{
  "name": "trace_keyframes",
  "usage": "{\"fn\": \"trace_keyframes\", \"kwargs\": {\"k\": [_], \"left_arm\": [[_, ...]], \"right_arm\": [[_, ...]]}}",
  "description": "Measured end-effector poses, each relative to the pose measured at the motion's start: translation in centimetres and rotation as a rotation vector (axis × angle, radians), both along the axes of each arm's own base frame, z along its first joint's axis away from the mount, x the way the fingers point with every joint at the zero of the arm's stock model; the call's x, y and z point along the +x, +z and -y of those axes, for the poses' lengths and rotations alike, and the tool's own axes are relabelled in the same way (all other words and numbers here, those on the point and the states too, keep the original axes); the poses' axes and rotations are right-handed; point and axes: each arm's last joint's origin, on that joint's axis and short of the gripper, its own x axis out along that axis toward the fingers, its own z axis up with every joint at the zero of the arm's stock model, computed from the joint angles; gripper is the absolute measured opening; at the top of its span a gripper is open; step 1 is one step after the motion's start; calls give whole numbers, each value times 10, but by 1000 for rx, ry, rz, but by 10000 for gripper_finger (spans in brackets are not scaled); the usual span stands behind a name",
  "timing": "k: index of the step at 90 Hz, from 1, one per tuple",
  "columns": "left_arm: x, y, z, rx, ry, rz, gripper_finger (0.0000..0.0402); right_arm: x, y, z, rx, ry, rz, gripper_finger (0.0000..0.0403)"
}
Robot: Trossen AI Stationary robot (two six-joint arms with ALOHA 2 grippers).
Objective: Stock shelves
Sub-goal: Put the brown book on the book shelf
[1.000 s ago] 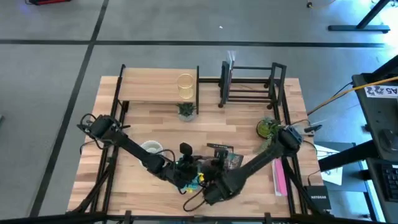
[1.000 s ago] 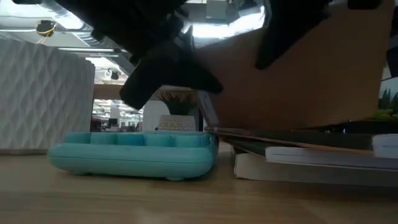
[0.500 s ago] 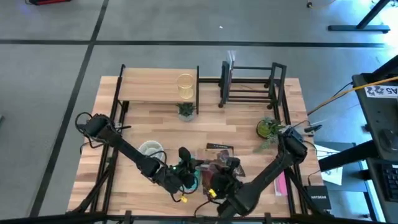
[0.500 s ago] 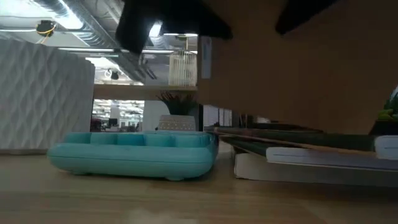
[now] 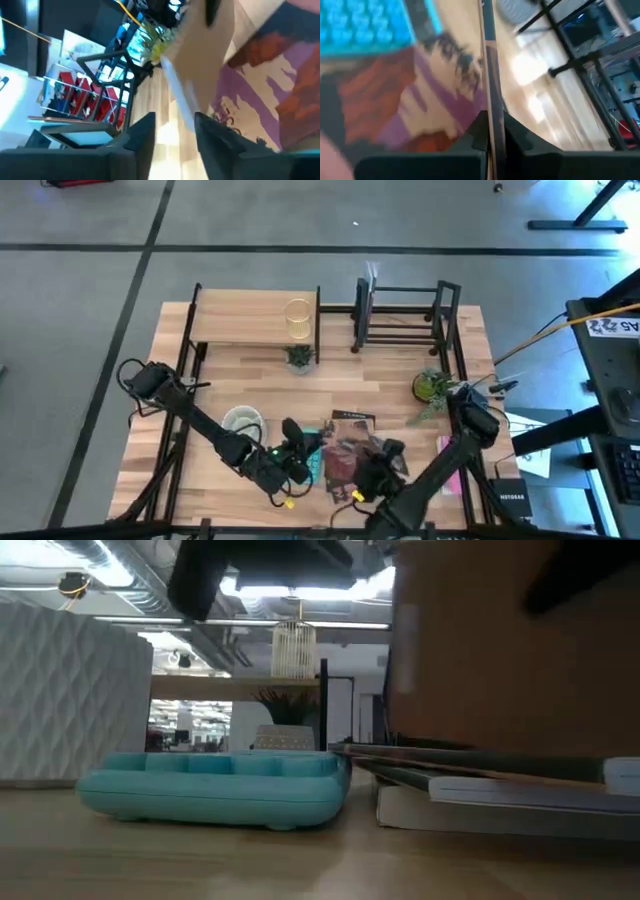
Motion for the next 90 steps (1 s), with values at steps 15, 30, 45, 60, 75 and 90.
{"fn": "trace_keyframes", "kwargs": {"k": [15,30,45,60,75,90], "left_arm": [[1,3,-5,-8,55,30,165],[2,4,-7,-20,90,53,170],[0,8,-7,-37,91,72,170],[-3,10,-6,-20,117,81,170],[-3,10,-7,0,125,71,170],[-2,8,-11,3,141,64,170]], "right_arm": [[-10,21,-4,-69,89,221,0],[-31,53,-12,-105,199,456,0],[-49,72,-14,-183,308,644,0],[-62,29,2,-91,258,758,0],[-60,-32,32,41,151,972,0],[-56,-54,48,77,94,1048,0]]}}
